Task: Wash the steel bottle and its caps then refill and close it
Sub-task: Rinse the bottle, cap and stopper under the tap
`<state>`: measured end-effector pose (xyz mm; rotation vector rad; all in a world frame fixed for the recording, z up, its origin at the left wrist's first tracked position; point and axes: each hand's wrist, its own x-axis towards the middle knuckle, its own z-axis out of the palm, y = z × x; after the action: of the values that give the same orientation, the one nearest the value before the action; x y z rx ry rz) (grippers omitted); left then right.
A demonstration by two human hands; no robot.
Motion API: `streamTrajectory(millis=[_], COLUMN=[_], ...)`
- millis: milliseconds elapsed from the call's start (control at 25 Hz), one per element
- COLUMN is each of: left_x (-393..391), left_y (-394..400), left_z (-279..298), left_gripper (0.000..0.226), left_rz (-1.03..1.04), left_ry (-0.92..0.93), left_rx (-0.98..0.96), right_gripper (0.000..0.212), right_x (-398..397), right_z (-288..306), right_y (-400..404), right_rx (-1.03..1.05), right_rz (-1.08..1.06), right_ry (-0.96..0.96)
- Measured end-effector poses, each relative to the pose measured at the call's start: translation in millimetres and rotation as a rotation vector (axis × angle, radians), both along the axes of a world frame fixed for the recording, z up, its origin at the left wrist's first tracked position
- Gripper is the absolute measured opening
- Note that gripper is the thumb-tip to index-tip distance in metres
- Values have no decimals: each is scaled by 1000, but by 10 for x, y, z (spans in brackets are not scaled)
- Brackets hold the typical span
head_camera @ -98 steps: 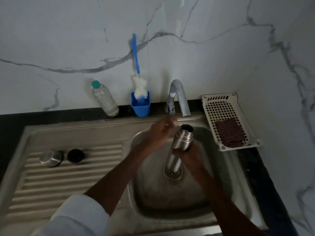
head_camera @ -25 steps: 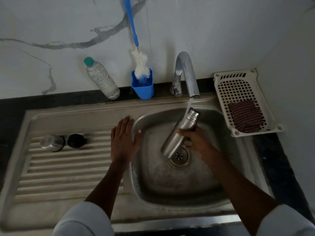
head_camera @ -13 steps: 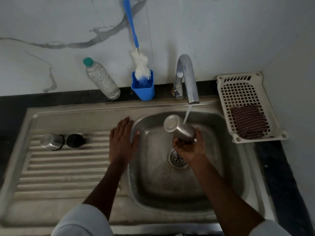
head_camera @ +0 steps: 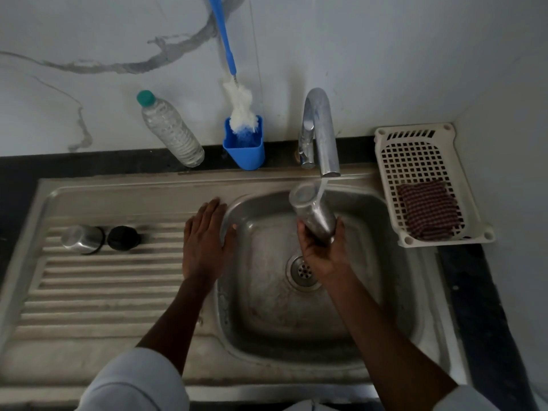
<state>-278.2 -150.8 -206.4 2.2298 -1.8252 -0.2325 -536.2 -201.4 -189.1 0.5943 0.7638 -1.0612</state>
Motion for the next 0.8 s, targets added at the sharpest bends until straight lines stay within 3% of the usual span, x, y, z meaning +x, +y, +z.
streamTrajectory(millis=[120, 280, 560, 800], left_x=[-11, -10, -34, -25], left_y=[10, 13, 23, 15], left_z=[10, 29, 72, 50], left_gripper=[55, 57, 58, 56], left_rz=[1, -9, -12, -13], left_ry=[6, 2, 6, -1], left_rx=[-1, -12, -23, -29], right_gripper=[72, 76, 84, 65], right_x=[-24, -44, -16, -191], right_z=[103, 116, 74, 215], right_y=[-16, 33, 233, 382], right_rx=[-28, -62, -101, -178], right_rz=[-32, 1, 289, 596], right_ry=[-123, -93, 124, 438])
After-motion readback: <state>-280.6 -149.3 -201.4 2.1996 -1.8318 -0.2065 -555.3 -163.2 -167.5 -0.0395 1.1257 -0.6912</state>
